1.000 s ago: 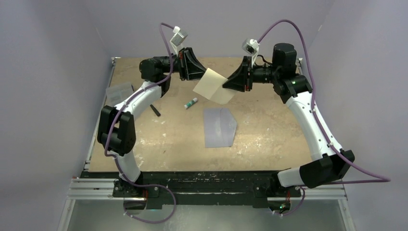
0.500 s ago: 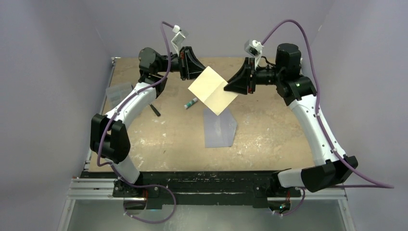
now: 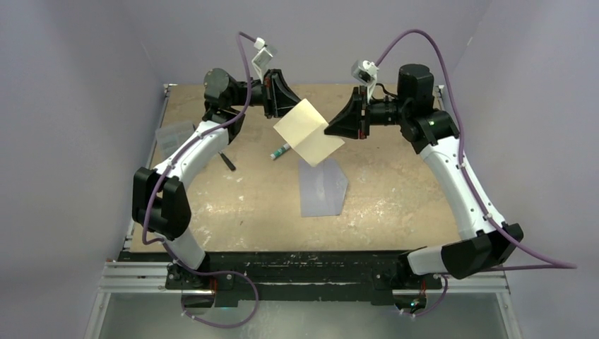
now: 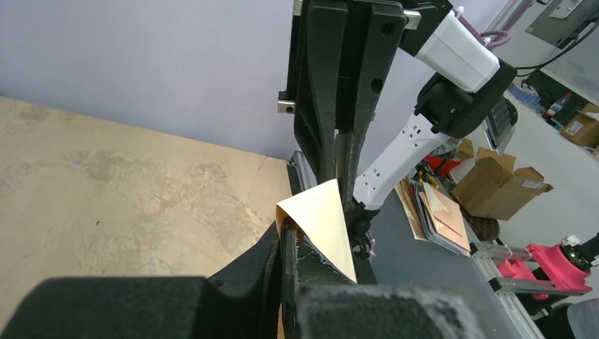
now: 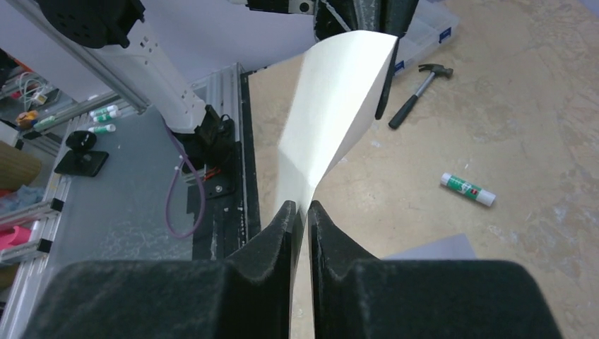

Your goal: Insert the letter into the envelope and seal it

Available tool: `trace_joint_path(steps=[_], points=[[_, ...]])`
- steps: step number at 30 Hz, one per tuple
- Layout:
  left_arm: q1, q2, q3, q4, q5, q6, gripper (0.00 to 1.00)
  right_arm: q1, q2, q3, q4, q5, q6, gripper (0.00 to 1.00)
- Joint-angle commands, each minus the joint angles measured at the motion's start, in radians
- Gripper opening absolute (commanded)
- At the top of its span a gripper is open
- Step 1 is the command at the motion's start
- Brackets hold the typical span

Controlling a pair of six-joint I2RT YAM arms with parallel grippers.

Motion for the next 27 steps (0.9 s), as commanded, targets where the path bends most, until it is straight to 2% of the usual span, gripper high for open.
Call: trace_joint_path(steps=[1,4,6,8,12,14,15,16,19,20,21,23,27], points=[[0.016,-0.046,0.022,-0.002,0.035,0.032,0.0,0.007,0.011,0.047,0.025,0.03,0.039,0.17],[0.022,-0.05,0.024,-0.004,0.042,0.031,0.0,0.006,0.025,0.053,0.022,0.02,0.035,0.2],[0.022,-0.054,0.024,-0.006,0.041,0.03,0.0,0.009,0.031,0.059,0.016,0.01,0.024,0.16],[0.023,-0.055,0.025,-0.006,0.037,0.031,0.0,0.012,0.038,0.066,0.013,-0.001,0.018,0.02],[0.04,-0.062,0.025,-0.011,0.032,0.035,0.01,0.012,0.035,0.086,0.012,0.012,0.018,0.0],[0.07,-0.074,0.011,-0.042,0.02,0.064,0.12,0.013,0.019,0.085,0.046,0.031,0.046,0.0],[0.082,-0.082,0.01,-0.102,0.007,0.125,0.15,0.013,0.008,0.082,0.065,0.037,0.06,0.0],[0.095,-0.087,0.017,-0.204,-0.007,0.218,0.25,0.013,-0.004,0.079,0.08,0.054,0.07,0.0],[0.119,-0.091,0.093,-0.7,-0.115,0.617,0.38,0.011,-0.038,0.067,0.141,0.14,0.117,0.0],[0.122,-0.09,0.117,-0.856,-0.176,0.717,0.42,0.011,-0.044,0.065,0.148,0.173,0.13,0.0],[0.126,-0.089,0.128,-0.944,-0.233,0.775,0.45,0.01,-0.049,0.064,0.151,0.206,0.136,0.0],[0.14,-0.09,0.129,-1.026,-0.354,0.819,0.49,0.009,-0.062,0.062,0.159,0.291,0.16,0.0],[0.173,-0.102,0.107,-1.04,-0.642,0.797,0.54,0.009,-0.075,0.049,0.179,0.47,0.211,0.0]])
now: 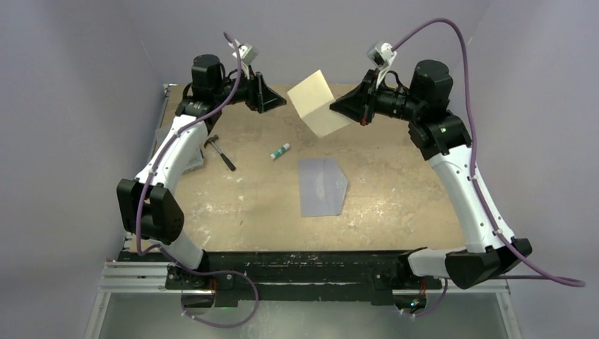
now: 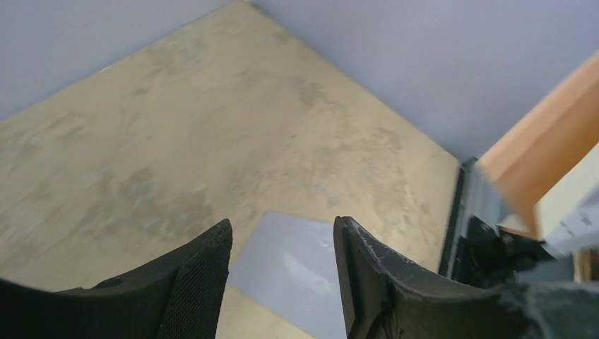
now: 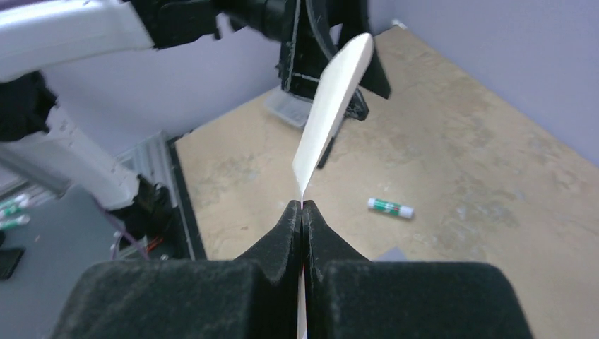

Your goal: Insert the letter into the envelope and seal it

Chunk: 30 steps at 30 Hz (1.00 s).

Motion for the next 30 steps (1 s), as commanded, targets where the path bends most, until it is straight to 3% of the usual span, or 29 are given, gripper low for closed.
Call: trace_joint_path(steps=[1,4,6,11,14,19,23,27,30], points=[[0.035,-0.041,0.011,-0.185,-0.412,0.115,0.55,0.003,-0.021,0.007,0.067,0.252,0.093,0.0],[0.037,-0.038,0.03,-0.191,-0.532,0.08,0.55,0.003,0.007,0.004,0.057,0.353,0.134,0.0],[0.035,-0.045,0.028,-0.165,-0.532,0.038,0.55,0.003,0.029,-0.001,0.057,0.356,0.156,0.0],[0.018,-0.126,-0.072,0.057,-0.324,-0.004,0.55,0.005,0.04,-0.055,0.126,0.255,0.204,0.0],[-0.021,-0.207,-0.161,0.218,-0.273,0.006,0.54,0.006,0.055,-0.052,0.118,0.228,0.203,0.0],[-0.111,-0.226,-0.175,0.353,-0.213,-0.051,0.52,0.006,0.074,-0.065,0.151,0.099,0.209,0.0],[-0.203,-0.189,-0.153,0.354,-0.132,-0.011,0.53,0.014,0.066,-0.082,0.205,-0.052,0.195,0.0],[-0.229,-0.175,-0.183,0.335,-0.001,0.082,0.56,0.015,0.068,-0.063,0.173,-0.097,0.154,0.0],[-0.235,-0.19,-0.205,0.276,-0.008,0.186,0.56,0.018,0.063,-0.053,0.156,-0.129,0.123,0.0]])
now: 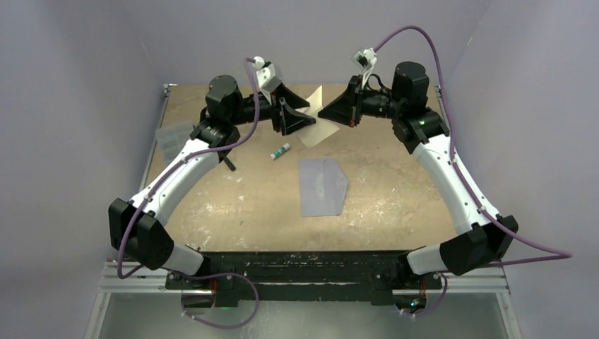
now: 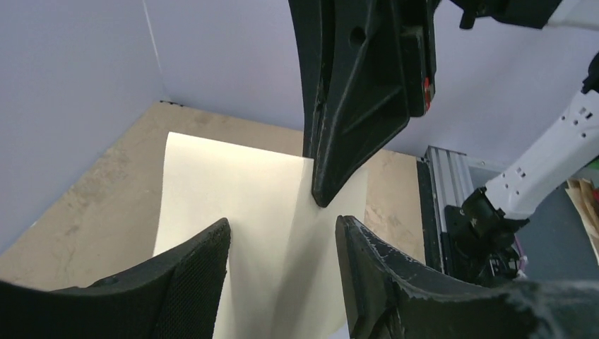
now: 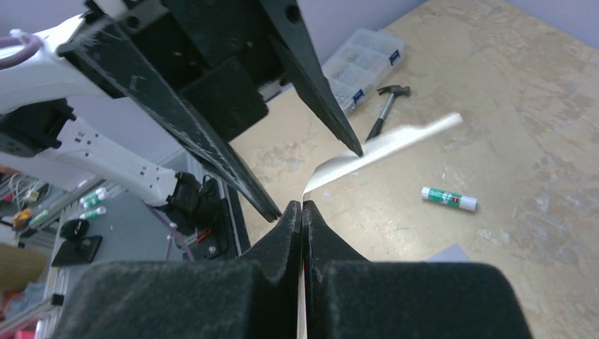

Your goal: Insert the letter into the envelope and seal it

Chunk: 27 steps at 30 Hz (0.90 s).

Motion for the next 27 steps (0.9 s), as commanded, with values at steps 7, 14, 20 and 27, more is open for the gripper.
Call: trace_joint_path(steps=[7,14,20,27], points=[[-0.002,-0.022,-0.016,-0.12,0.186,0.264,0.52,0.006,-0.036,0.039,0.005,-0.142,-0.118,0.0],[-0.002,0.019,0.054,-0.322,0.277,0.35,0.35,0.008,-0.007,0.074,-0.022,-0.15,-0.152,0.0],[-0.001,0.035,0.095,-0.424,0.254,0.405,0.3,0.013,0.025,0.136,-0.131,-0.148,-0.243,0.0],[0.003,0.059,0.143,-0.457,0.251,0.37,0.29,0.014,0.041,0.167,-0.242,-0.096,-0.351,0.0]])
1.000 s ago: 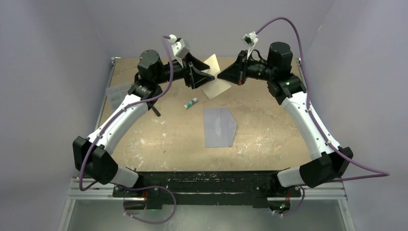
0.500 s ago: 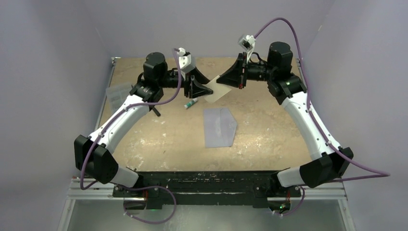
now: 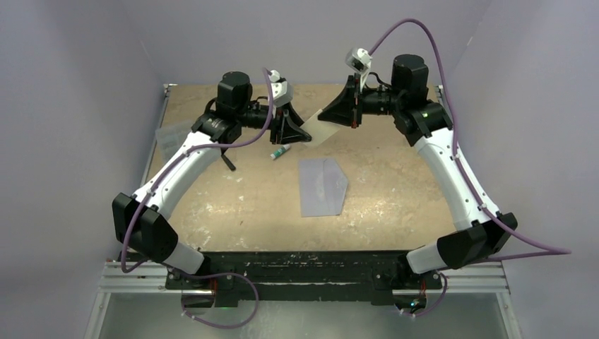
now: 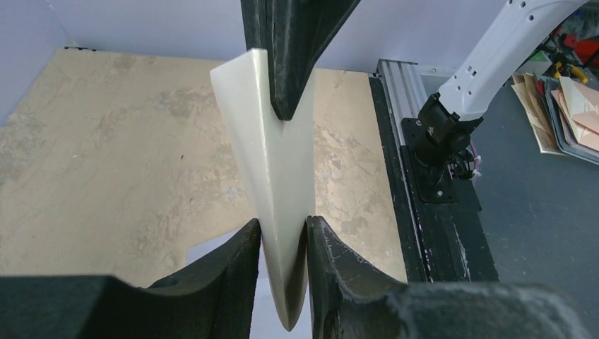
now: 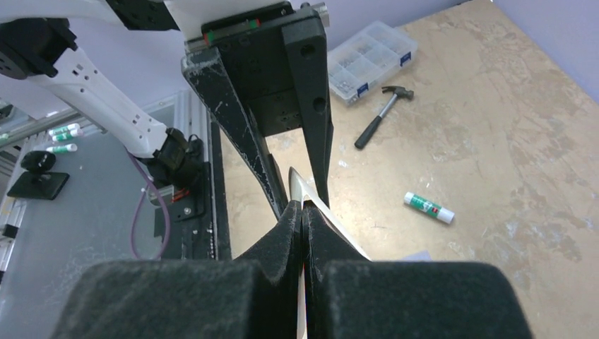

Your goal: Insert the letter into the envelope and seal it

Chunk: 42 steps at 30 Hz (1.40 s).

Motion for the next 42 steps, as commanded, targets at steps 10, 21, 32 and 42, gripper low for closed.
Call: trace_joint_path(steps=[10,21,32,42], points=[[0.013,0.048,0.093,-0.122,0.071,0.038,0.01,0.012,-0.013,0.015,-0.037,0.017,-0.068,0.0],[0.045,0.033,0.107,-0.016,0.0,-0.087,0.0,0.01,-0.171,-0.106,0.29,0.294,0.319,0.56],[0.08,-0.016,0.045,0.606,-0.118,-0.748,0.0,0.015,-0.395,-0.516,0.882,0.571,0.812,0.9],[0.081,-0.012,0.144,0.599,-0.239,-1.05,0.0,0.023,-0.269,-0.487,1.133,0.53,1.08,0.89]])
